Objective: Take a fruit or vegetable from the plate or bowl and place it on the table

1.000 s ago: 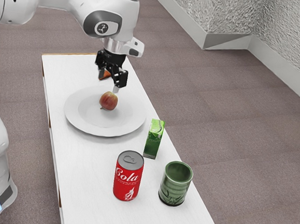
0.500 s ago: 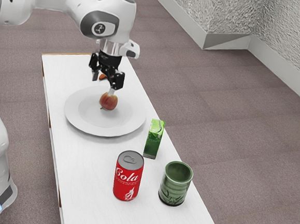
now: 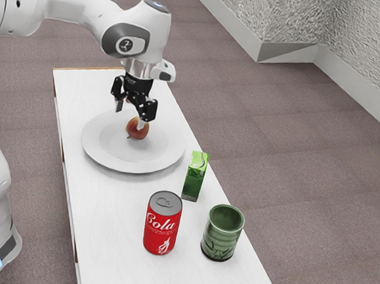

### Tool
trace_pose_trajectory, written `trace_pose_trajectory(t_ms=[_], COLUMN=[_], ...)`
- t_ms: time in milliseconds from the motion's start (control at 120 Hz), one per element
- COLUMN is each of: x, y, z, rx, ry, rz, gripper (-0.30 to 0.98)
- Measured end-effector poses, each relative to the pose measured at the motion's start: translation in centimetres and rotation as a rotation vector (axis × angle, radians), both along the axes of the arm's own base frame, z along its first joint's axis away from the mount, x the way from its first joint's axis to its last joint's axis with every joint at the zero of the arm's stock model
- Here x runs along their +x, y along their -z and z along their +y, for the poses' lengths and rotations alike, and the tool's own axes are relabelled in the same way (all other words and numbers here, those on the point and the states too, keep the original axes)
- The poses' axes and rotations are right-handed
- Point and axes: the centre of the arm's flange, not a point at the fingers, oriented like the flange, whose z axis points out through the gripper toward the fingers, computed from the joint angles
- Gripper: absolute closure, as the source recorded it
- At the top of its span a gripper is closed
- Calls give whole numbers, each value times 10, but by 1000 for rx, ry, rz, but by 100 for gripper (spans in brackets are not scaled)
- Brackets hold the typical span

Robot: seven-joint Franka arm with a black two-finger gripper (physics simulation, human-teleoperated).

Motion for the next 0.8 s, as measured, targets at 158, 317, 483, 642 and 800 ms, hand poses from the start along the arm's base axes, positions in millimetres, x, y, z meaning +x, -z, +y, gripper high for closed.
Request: trace_pose_trajectory(t_ms=[158, 317, 483, 642, 800], x=[6, 12, 20, 26, 26], y=[4, 9, 13, 12, 12], z=[2, 9, 18, 22, 26], rx=[0, 1, 0, 0, -1], ry=[-6, -15, -22, -23, -24], rz=[-6, -11, -16, -24, -27], gripper=[0, 0, 0, 0, 0])
